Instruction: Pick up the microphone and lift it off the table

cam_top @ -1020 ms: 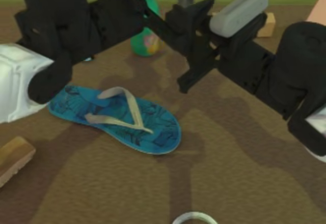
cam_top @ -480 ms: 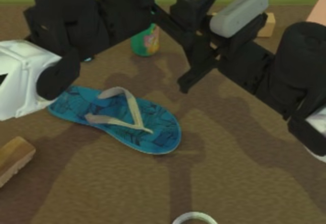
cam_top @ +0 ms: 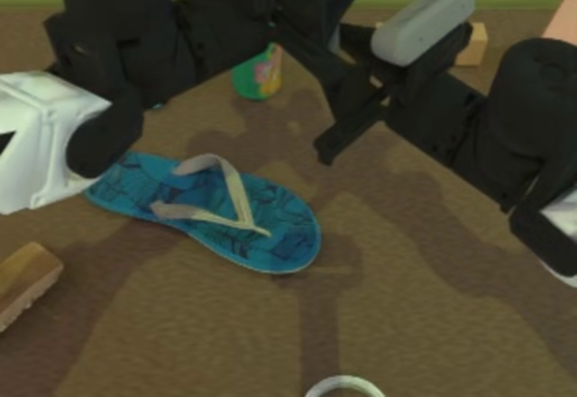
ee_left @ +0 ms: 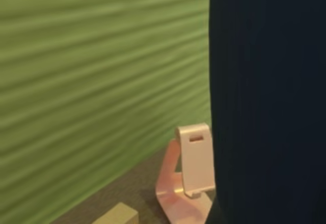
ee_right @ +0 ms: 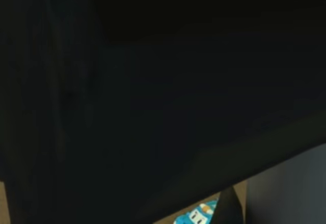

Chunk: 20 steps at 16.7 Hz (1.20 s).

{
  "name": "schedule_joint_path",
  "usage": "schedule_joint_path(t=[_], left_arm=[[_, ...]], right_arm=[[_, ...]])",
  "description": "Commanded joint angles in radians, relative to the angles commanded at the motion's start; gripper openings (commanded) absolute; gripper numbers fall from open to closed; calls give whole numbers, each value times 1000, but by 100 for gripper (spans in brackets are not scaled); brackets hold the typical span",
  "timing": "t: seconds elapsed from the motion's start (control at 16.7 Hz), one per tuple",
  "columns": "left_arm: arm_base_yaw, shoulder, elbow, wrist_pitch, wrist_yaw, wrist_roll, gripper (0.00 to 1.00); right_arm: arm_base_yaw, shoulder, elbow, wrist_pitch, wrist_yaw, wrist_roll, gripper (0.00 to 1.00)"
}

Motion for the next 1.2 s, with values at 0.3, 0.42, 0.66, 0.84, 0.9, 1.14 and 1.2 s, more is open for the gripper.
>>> schedule_joint_path(t=[0.3,0.42,0.66,0.84,0.9,1.14,1.2], left_arm=[[0,0,0,0,0,0,0],[0,0,0,0,0,0,0],[0,0,0,0,0,0,0],[0,0,0,0,0,0,0],[0,0,0,0,0,0,0],[0,0,0,0,0,0,0],[0,0,0,0,0,0,0]], right_arm=[[0,0,0,0,0,0,0],[0,0,0,0,0,0,0],[0,0,0,0,0,0,0],[0,0,0,0,0,0,23],[0,0,0,0,0,0,30],[0,0,0,0,0,0,60],[0,0,0,0,0,0,68]])
